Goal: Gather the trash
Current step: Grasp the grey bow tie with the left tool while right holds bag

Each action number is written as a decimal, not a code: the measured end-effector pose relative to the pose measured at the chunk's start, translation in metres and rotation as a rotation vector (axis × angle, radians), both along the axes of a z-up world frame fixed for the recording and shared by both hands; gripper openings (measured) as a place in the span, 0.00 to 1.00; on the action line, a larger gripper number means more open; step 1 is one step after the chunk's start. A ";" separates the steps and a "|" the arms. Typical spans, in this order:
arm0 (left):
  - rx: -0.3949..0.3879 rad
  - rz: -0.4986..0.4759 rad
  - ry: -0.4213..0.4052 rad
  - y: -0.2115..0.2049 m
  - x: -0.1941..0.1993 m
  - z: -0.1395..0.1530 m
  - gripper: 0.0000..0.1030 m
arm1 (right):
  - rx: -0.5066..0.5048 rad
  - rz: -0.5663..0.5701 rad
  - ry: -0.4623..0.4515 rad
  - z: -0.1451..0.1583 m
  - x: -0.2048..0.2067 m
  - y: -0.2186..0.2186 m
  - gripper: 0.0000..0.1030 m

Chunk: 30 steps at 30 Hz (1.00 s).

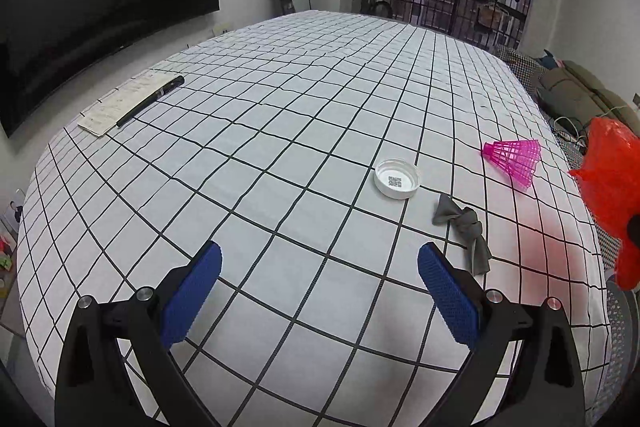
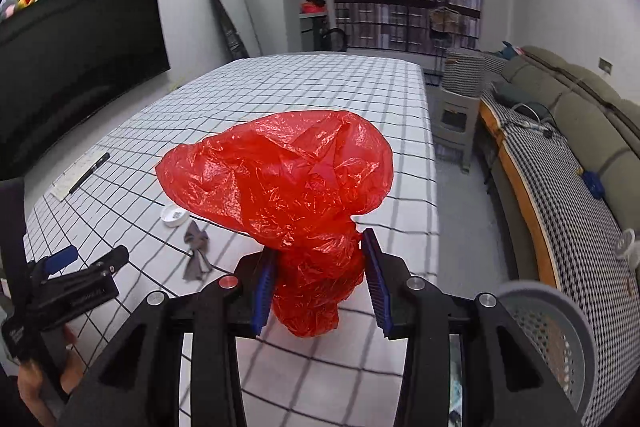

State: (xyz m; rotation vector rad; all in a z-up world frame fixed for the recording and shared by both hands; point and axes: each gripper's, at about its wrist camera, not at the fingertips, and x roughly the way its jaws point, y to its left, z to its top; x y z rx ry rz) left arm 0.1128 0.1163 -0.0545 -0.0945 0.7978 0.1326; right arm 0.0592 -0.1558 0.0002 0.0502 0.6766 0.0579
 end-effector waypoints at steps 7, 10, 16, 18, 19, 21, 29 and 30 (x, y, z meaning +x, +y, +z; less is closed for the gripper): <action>0.015 -0.063 0.029 -0.035 0.008 0.005 0.94 | 0.076 -0.096 0.008 -0.013 -0.030 -0.050 0.38; 0.005 -0.090 0.078 -0.051 0.021 0.000 0.94 | 0.104 -0.126 0.011 -0.020 -0.039 -0.068 0.38; 0.034 -0.100 0.119 -0.079 0.039 -0.009 0.94 | 0.159 -0.161 0.012 -0.028 -0.046 -0.095 0.38; 0.060 -0.093 0.120 -0.086 0.044 -0.011 0.94 | 0.169 -0.163 0.012 -0.030 -0.046 -0.099 0.38; 0.070 -0.091 0.120 -0.088 0.046 -0.012 0.94 | 0.176 -0.163 0.013 -0.031 -0.046 -0.102 0.38; 0.087 -0.092 0.123 -0.092 0.050 -0.012 0.94 | 0.188 -0.166 0.014 -0.032 -0.044 -0.103 0.38; 0.114 -0.126 0.133 -0.103 0.057 -0.017 0.74 | 0.220 -0.169 0.023 -0.035 -0.038 -0.108 0.38; 0.111 -0.134 0.148 -0.104 0.058 -0.020 0.65 | 0.222 -0.170 0.023 -0.035 -0.038 -0.109 0.38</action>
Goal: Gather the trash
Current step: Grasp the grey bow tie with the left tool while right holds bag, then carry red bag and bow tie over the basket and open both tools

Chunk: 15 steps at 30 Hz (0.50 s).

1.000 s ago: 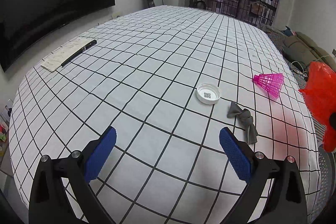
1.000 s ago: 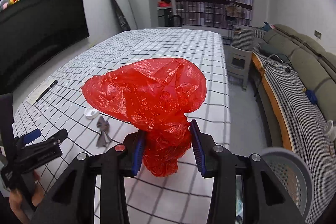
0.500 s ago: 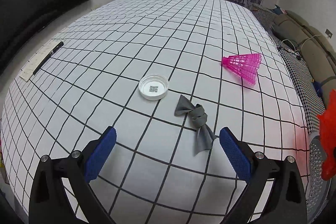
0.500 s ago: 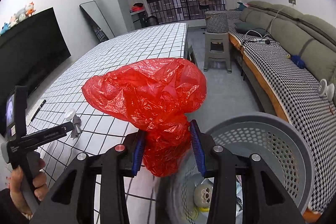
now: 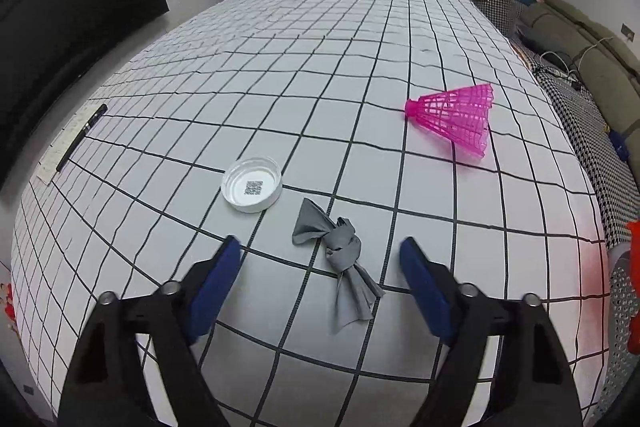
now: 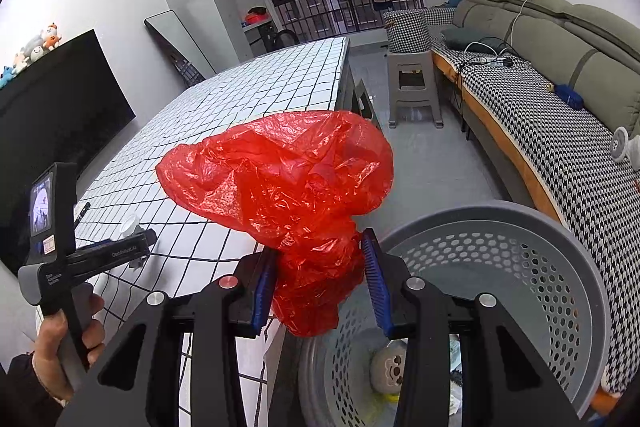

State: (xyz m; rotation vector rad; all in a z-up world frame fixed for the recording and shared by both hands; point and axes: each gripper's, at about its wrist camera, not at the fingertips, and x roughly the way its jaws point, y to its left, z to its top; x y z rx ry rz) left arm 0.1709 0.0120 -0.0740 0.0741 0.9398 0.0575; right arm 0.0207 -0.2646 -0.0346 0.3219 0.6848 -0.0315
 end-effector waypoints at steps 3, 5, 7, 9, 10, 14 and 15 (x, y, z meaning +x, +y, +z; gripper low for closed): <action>-0.032 -0.015 0.001 0.002 -0.002 0.000 0.38 | 0.006 -0.004 0.001 0.001 0.001 -0.003 0.38; -0.069 -0.040 0.007 0.003 -0.006 0.001 0.20 | 0.007 -0.008 0.000 0.003 0.001 -0.004 0.38; -0.068 -0.051 0.007 0.002 -0.010 0.002 0.16 | 0.008 -0.009 0.000 0.003 0.001 -0.003 0.38; -0.068 -0.056 0.005 0.003 -0.015 0.002 0.16 | 0.005 -0.009 0.000 0.003 0.000 -0.003 0.38; -0.067 -0.059 0.001 0.004 -0.018 0.004 0.16 | 0.002 -0.008 -0.001 0.003 -0.001 -0.002 0.38; -0.057 -0.069 -0.027 0.007 -0.032 0.013 0.16 | -0.010 -0.008 -0.008 0.007 -0.007 0.003 0.38; -0.055 -0.073 -0.037 0.007 -0.036 0.016 0.16 | -0.013 -0.008 -0.011 0.008 -0.009 0.005 0.38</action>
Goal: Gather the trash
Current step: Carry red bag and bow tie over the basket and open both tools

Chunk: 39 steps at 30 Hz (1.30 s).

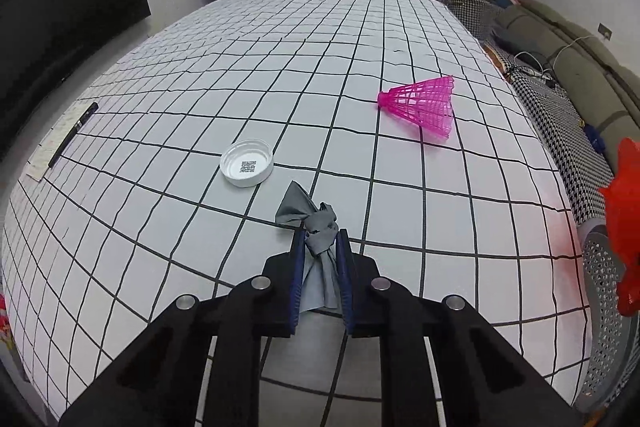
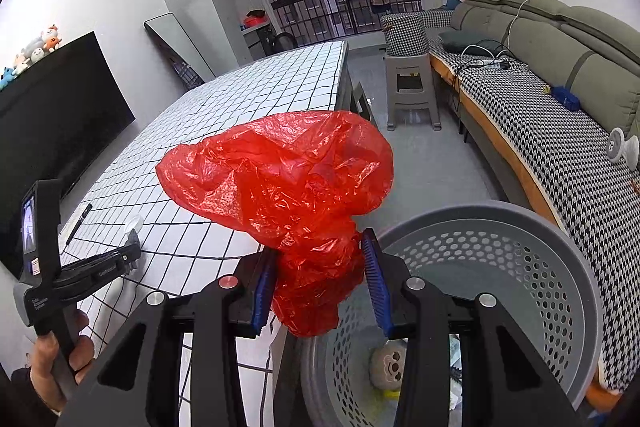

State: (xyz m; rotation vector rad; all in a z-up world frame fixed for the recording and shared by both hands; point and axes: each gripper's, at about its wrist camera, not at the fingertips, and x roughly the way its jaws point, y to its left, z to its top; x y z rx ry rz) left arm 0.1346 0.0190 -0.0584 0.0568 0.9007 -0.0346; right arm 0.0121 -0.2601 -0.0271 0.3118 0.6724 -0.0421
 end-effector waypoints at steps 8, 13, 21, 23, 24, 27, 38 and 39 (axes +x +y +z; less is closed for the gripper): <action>-0.020 -0.048 -0.068 -0.005 -0.034 0.022 0.16 | -0.038 -0.011 -0.020 0.011 -0.024 0.010 0.38; -0.046 -0.111 -0.102 -0.021 -0.055 0.029 0.16 | -0.059 -0.027 -0.017 0.018 -0.045 0.014 0.38; -0.073 -0.248 -0.140 -0.060 -0.088 0.041 0.16 | -0.078 -0.095 -0.049 0.030 -0.083 0.006 0.38; -0.079 -0.285 -0.148 -0.072 -0.095 0.045 0.16 | -0.079 -0.117 -0.054 0.031 -0.093 0.001 0.38; -0.082 -0.298 -0.151 -0.077 -0.098 0.046 0.16 | -0.080 -0.127 -0.056 0.031 -0.098 -0.002 0.38; -0.090 -0.344 -0.157 -0.095 -0.105 0.049 0.16 | -0.086 -0.157 -0.060 0.030 -0.110 -0.010 0.38; -0.066 -0.484 -0.100 -0.168 -0.114 0.031 0.16 | -0.032 -0.278 -0.011 0.003 -0.145 -0.067 0.38; -0.061 -0.493 -0.095 -0.174 -0.115 0.029 0.16 | -0.026 -0.284 -0.006 0.000 -0.146 -0.072 0.38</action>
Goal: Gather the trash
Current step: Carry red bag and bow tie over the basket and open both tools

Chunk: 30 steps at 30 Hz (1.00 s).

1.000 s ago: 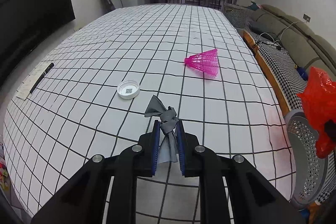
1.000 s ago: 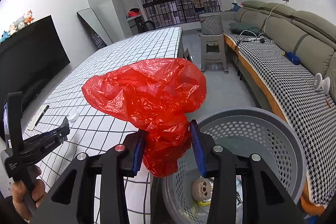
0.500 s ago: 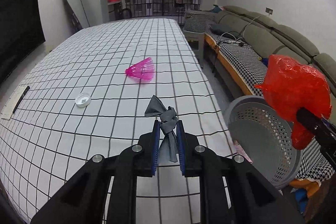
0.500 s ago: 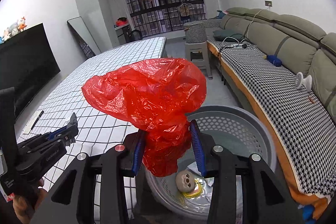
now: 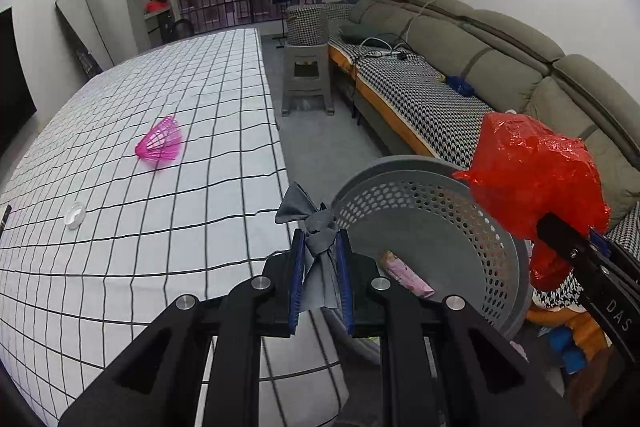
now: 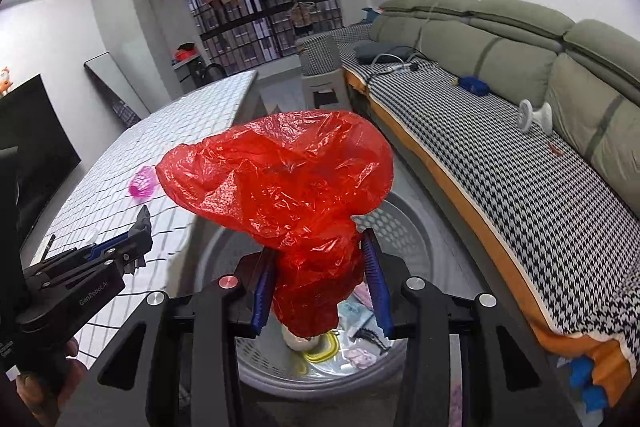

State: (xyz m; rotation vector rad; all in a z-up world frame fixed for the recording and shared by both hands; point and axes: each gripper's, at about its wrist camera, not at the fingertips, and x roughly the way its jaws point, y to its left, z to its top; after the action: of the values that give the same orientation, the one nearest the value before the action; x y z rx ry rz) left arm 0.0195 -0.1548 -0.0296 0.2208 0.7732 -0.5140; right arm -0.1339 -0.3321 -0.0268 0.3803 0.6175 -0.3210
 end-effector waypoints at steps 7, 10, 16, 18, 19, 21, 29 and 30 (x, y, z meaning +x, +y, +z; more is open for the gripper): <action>0.039 -0.044 0.041 -0.035 0.002 -0.017 0.16 | 0.028 -0.034 0.044 -0.015 0.000 -0.029 0.38; 0.053 -0.055 0.058 -0.045 0.002 -0.022 0.16 | 0.040 -0.029 0.063 -0.021 0.004 -0.038 0.38; 0.079 -0.060 0.073 -0.059 0.004 -0.028 0.16 | 0.061 -0.003 0.097 -0.033 0.013 -0.045 0.38; 0.084 -0.057 0.076 -0.059 0.005 -0.030 0.17 | 0.067 0.005 0.100 -0.036 0.016 -0.046 0.38; 0.087 -0.055 0.077 -0.060 0.005 -0.031 0.17 | 0.069 0.008 0.101 -0.036 0.017 -0.047 0.38; 0.091 -0.052 0.080 -0.061 0.006 -0.032 0.17 | 0.072 0.012 0.103 -0.038 0.019 -0.048 0.38; 0.097 -0.050 0.067 -0.064 0.001 -0.030 0.26 | 0.073 0.015 0.078 -0.037 0.016 -0.056 0.62; 0.094 -0.050 0.065 -0.064 0.000 -0.029 0.34 | 0.072 0.010 0.065 -0.035 0.014 -0.055 0.66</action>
State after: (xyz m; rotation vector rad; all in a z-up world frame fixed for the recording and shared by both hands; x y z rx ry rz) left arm 0.0200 -0.2183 -0.0584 0.3127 0.8583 -0.5350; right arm -0.1204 -0.3873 -0.0618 0.4368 0.6959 -0.3031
